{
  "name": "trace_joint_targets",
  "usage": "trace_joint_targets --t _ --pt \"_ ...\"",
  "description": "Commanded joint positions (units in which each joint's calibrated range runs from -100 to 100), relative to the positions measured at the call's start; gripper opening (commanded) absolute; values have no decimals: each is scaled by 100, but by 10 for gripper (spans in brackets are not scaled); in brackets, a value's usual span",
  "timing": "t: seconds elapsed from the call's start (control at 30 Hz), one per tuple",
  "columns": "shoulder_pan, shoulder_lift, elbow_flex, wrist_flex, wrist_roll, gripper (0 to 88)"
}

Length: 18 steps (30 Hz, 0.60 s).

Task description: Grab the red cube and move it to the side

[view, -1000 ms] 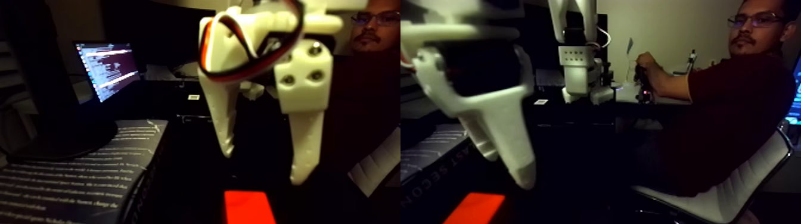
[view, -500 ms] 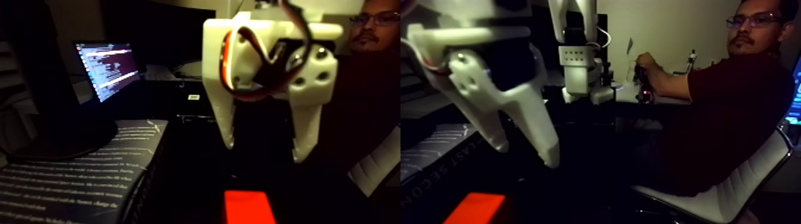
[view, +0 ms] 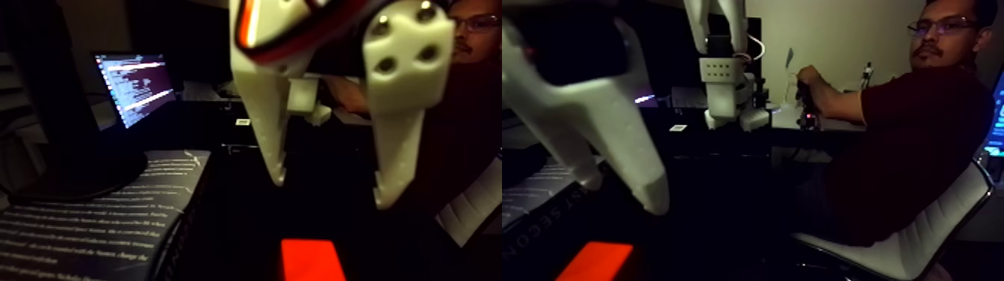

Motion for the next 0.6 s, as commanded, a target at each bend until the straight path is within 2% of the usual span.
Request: trace_joint_targets --t 0.0,0.27,0.57 --pt "47 27 -249 82 106 280" --pt "6 489 -576 65 116 282" --pt "-52 867 -1328 319 68 324"
